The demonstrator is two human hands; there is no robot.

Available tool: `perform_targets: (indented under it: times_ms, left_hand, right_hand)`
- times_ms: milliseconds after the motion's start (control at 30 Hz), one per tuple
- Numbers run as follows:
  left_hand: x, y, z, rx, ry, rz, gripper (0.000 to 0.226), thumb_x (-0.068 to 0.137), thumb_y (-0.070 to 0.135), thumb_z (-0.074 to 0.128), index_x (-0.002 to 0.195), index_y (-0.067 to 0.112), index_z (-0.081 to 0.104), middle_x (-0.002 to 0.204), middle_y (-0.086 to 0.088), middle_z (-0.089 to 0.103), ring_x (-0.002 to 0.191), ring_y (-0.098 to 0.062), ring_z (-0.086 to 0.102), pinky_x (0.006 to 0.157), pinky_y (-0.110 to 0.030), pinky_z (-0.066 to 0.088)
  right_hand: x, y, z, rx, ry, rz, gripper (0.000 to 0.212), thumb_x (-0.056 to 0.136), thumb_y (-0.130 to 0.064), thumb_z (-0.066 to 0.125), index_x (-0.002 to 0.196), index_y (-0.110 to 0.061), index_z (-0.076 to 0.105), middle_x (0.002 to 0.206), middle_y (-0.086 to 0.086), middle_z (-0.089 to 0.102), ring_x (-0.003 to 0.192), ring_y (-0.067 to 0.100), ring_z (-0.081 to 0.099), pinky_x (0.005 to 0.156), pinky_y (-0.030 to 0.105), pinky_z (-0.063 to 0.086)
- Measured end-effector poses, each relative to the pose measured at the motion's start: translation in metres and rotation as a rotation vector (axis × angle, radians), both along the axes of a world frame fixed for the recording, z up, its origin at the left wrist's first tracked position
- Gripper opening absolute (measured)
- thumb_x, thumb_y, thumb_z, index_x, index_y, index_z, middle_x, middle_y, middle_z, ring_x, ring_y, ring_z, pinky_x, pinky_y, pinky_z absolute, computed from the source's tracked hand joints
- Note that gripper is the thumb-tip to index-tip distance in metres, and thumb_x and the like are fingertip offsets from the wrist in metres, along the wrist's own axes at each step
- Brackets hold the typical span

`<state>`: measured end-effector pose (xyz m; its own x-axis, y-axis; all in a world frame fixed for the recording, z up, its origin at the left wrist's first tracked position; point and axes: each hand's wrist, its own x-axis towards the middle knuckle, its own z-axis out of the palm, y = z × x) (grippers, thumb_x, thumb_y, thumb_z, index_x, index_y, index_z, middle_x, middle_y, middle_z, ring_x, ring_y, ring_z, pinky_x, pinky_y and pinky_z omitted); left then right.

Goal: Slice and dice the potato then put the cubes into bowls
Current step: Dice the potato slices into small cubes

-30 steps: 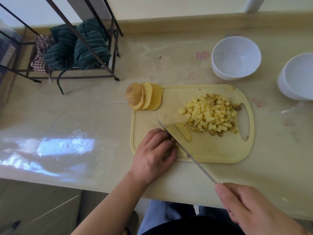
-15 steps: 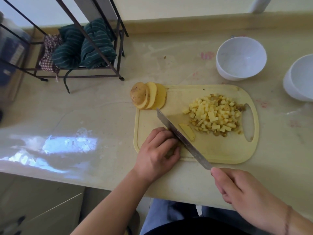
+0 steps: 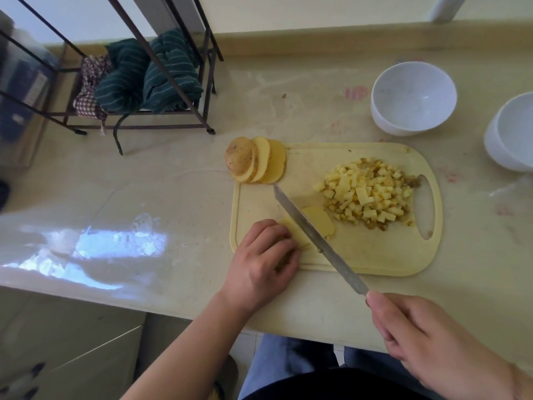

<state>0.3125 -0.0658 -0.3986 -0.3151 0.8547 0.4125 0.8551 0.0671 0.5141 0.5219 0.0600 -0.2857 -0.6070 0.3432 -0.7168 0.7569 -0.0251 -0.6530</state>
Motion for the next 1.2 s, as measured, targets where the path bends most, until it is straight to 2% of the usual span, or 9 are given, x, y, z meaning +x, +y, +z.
perform_targets:
  times_ms: [133,233,400,567,700,800,933,1033,1200]
  left_hand:
    - [0.002,0.001,-0.001,-0.006,-0.012,-0.001,0.008,0.087,0.006,0.079,0.086,-0.002,0.075,0.096,-0.014,0.070,0.095,-0.034,0.065,0.087,-0.040,0.054]
    - [0.003,0.002,-0.001,-0.006,-0.020,0.004,0.008,0.088,0.006,0.078,0.088,-0.002,0.076,0.097,-0.014,0.071,0.096,-0.035,0.065,0.087,-0.040,0.054]
    - [0.003,0.003,-0.003,-0.004,-0.018,0.009,0.009,0.088,0.007,0.078,0.089,-0.002,0.077,0.097,-0.014,0.071,0.096,-0.036,0.066,0.088,-0.040,0.054]
    - [0.002,0.003,-0.002,-0.006,-0.036,0.011,0.010,0.088,0.008,0.077,0.089,-0.002,0.077,0.098,-0.014,0.072,0.098,-0.035,0.066,0.089,-0.040,0.054]
    - [0.000,0.004,-0.001,-0.008,-0.040,0.000,0.011,0.089,0.009,0.076,0.090,-0.002,0.077,0.099,-0.014,0.072,0.100,-0.035,0.066,0.090,-0.040,0.054]
    - [0.000,0.004,0.000,0.002,-0.041,-0.007,0.010,0.088,0.008,0.078,0.089,-0.002,0.076,0.098,-0.014,0.072,0.098,-0.034,0.065,0.089,-0.040,0.054]
    - [0.001,0.004,0.001,0.001,-0.034,-0.003,0.008,0.085,0.006,0.081,0.085,-0.001,0.075,0.096,-0.013,0.070,0.096,-0.033,0.064,0.090,-0.038,0.054]
    - [0.001,0.003,0.001,-0.001,-0.034,0.008,0.008,0.084,0.005,0.081,0.084,-0.001,0.075,0.093,-0.012,0.069,0.093,-0.032,0.064,0.089,-0.037,0.053]
    - [0.003,0.002,0.002,0.009,-0.055,0.011,0.007,0.084,0.003,0.081,0.084,-0.001,0.075,0.092,-0.012,0.069,0.093,-0.032,0.064,0.087,-0.036,0.053]
  right_hand:
    - [0.003,-0.004,-0.003,0.104,0.016,0.070,0.089,0.066,-0.094,0.022,0.069,-0.007,0.039,0.050,-0.001,0.038,0.045,0.006,0.036,0.050,0.022,0.031]
    - [0.005,-0.006,-0.006,0.145,0.006,0.100,0.099,0.057,-0.100,0.013,0.069,-0.006,0.040,0.051,0.001,0.041,0.047,0.008,0.039,0.054,0.027,0.035]
    - [0.012,-0.007,-0.005,0.173,-0.044,0.092,0.095,0.051,-0.102,0.007,0.074,-0.019,0.047,0.052,-0.002,0.051,0.050,0.008,0.049,0.058,0.026,0.043]
    - [0.008,-0.009,-0.012,0.217,-0.042,0.092,0.094,0.057,-0.100,0.006,0.063,-0.013,0.043,0.057,0.003,0.054,0.051,0.008,0.050,0.063,0.028,0.044]
    - [-0.011,-0.011,-0.017,0.210,-0.016,0.091,0.072,0.077,-0.081,0.018,0.060,-0.015,0.040,0.052,0.000,0.045,0.049,0.007,0.043,0.058,0.030,0.041]
    - [-0.018,-0.009,-0.016,0.213,0.008,0.067,0.062,0.077,-0.073,0.025,0.060,-0.015,0.038,0.050,-0.002,0.039,0.047,0.009,0.036,0.053,0.028,0.035]
    - [-0.010,-0.005,-0.018,0.200,0.027,0.028,0.063,0.082,-0.077,0.026,0.061,-0.019,0.040,0.048,-0.003,0.035,0.045,0.008,0.030,0.051,0.023,0.029]
    - [-0.005,-0.001,-0.015,0.159,0.006,-0.017,0.066,0.073,-0.082,0.026,0.059,-0.020,0.040,0.045,-0.005,0.034,0.042,0.007,0.029,0.046,0.016,0.027]
    - [-0.001,0.003,-0.009,0.080,-0.015,-0.009,0.066,0.069,-0.083,0.028,0.060,-0.019,0.039,0.044,-0.005,0.033,0.040,0.007,0.027,0.040,0.015,0.028]
